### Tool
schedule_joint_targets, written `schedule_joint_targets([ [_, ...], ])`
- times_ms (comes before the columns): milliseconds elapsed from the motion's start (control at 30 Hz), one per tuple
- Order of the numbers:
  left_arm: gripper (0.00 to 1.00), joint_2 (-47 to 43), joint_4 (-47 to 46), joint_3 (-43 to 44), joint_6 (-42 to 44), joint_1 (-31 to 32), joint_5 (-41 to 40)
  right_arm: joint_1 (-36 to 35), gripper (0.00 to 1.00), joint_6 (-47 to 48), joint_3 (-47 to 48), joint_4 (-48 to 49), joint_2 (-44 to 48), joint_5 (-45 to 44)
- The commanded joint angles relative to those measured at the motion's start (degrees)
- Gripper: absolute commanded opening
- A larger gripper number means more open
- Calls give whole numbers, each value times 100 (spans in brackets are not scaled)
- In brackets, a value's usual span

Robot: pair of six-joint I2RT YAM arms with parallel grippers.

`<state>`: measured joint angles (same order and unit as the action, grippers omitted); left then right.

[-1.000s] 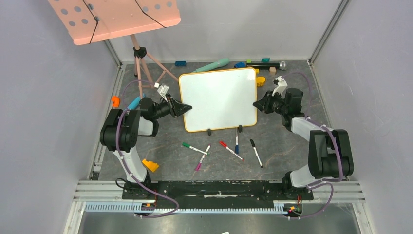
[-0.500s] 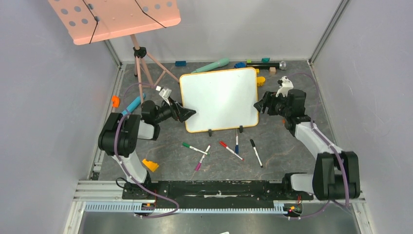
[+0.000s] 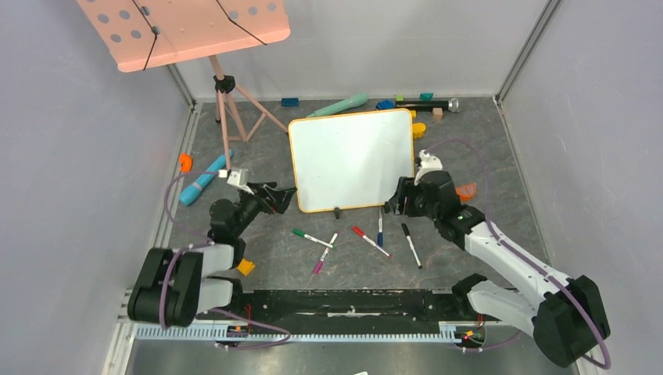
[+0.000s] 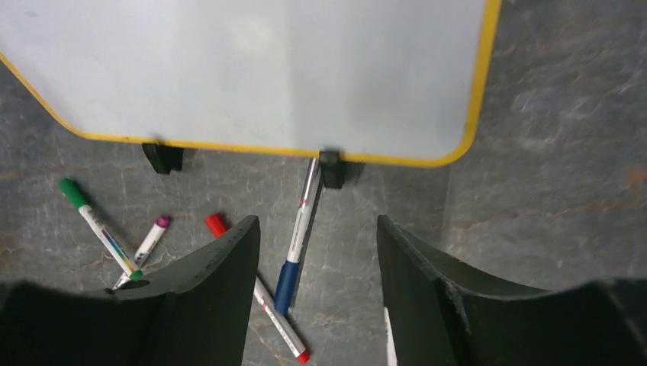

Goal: Write a sentence on the whiteboard
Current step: Pick up the whiteboard marker from the center of the board.

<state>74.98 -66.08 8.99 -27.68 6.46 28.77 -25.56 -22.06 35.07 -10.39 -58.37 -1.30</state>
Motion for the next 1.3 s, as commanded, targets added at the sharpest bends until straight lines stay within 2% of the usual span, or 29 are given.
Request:
schedule_joint_targets([
  [0, 100, -1119, 745, -422, -414, -8, -1116, -660, 58, -782, -170, -268, -218, -1004],
  [133, 100, -1854, 1646, -581, -414, 5, -1289, -1275, 55, -1089, -246, -74, -600, -1302],
  [200, 100, -2053, 1688, -628, -414, 5, -1231, -1496, 55, -1190, -208, -6, -840, -1408],
  [267, 100, -2172, 1749, -715, -414, 1, -1556, -1635, 54, -1266, -123, 86, -1144, -1413],
  [300, 100, -2233, 1839, -787, -879, -4, -1802, -1682, 53, -1310, -45, 88, -1267, -1428],
  [400, 100, -2246, 1909, -1006, -1415, -12, -2369, -1828, 52, -1404, 148, 11, -1583, -1560],
  [567, 100, -2467, 2301, -931, -1259, -17, -2257, -1962, 50, -1471, 193, 172, -2035, -1659],
  [667, 100, -2490, 2310, -926, -1260, -22, -2241, -2162, 44, -1404, 258, 291, -2278, -1811],
  [733, 100, -2449, 2364, -926, -1255, -21, -2160, -2279, 42, -1463, 425, -15, -2487, -1894],
  [800, 100, -2306, 2390, -765, -1286, -22, -2029, -2368, 33, -1541, 511, -301, -2595, -1992],
  [833, 100, -2237, 2358, -738, -1316, -22, -1930, -2411, 25, -1570, 475, -340, -2573, -2010],
  [900, 100, -2068, 2125, -711, -1394, -22, -1702, -2444, 3, -1660, 251, -275, -2401, -1976],
  [933, 100, -2016, 2021, -697, -1392, -22, -1529, -2457, 0, -1719, 145, -218, -2272, -1936],
  [1067, 100, -1989, 1787, -699, -1323, 1, -1059, -2596, 0, -2022, -250, -152, -1283, -1995],
  [1267, 100, -2524, 1433, -884, -1321, 275, -362, -2629, 0, -1913, -751, 267, 48, -1851],
])
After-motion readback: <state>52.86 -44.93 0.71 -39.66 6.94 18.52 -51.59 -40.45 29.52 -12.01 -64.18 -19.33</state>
